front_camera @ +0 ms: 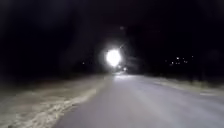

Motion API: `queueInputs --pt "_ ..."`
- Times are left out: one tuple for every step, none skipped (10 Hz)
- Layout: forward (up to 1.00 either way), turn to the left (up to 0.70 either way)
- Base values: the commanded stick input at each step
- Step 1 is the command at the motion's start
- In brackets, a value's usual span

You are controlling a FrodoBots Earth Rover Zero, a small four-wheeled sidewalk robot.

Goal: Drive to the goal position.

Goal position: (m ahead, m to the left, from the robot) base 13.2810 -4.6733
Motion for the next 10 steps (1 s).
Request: queueInputs --pt "1.0 0.0" --pt "1.0 0.0" --pt "1.0 0.0" --pt "1.0 0.0" --pt "1.0 0.0" --pt "1.0 0.0" --pt "1.0 0.0" --pt "1.0 0.0" --pt "1.0 0.0" --pt "1.0 0.0"
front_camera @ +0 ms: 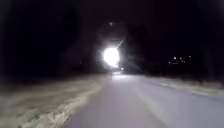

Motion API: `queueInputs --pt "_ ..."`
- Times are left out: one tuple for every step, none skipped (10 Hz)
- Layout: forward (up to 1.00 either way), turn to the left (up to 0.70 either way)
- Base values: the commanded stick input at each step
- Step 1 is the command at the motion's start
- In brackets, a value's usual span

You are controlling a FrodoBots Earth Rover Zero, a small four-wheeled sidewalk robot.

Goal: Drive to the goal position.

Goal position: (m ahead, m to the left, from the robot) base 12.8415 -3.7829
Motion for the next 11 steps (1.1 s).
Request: queueInputs --pt "1.0 0.0" --pt "1.0 0.0" --pt "1.0 0.0" --pt "1.0 0.0" --pt "1.0 0.0" --pt "1.0 0.0" --pt "1.0 0.0" --pt "1.0 0.0" --pt "1.0 0.0" --pt "1.0 0.0" --pt "1.0 0.0"
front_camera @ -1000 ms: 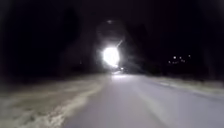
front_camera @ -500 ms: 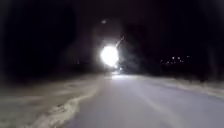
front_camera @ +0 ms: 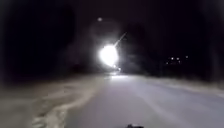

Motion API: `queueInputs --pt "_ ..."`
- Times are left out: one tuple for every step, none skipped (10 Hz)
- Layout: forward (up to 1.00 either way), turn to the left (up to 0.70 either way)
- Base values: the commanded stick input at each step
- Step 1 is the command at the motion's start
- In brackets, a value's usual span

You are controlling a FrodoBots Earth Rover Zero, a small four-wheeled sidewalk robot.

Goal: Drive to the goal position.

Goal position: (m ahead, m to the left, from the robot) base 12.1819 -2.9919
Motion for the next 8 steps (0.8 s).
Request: queueInputs --pt "1.0 0.0" --pt "1.0 0.0" --pt "1.0 0.0" --pt "1.0 0.0" --pt "1.0 0.0" --pt "1.0 0.0" --pt "1.0 0.0" --pt "1.0 0.0"
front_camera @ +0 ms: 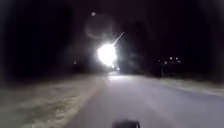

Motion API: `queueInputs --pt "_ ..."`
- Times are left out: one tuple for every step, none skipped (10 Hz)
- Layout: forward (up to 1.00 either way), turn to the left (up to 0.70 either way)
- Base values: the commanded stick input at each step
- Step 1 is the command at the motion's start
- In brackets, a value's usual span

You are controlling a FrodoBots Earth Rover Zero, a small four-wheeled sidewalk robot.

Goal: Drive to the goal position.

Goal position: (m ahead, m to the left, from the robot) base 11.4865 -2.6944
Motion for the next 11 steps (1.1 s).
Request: queueInputs --pt "1.0 0.0" --pt "1.0 0.0" --pt "1.0 0.0" --pt "1.0 0.0" --pt "1.0 0.0" --pt "1.0 0.0" --pt "1.0 -0.2" --pt "1.0 -0.35" --pt "1.0 -0.22" --pt "1.0 0.0" --pt "1.0 0.0"
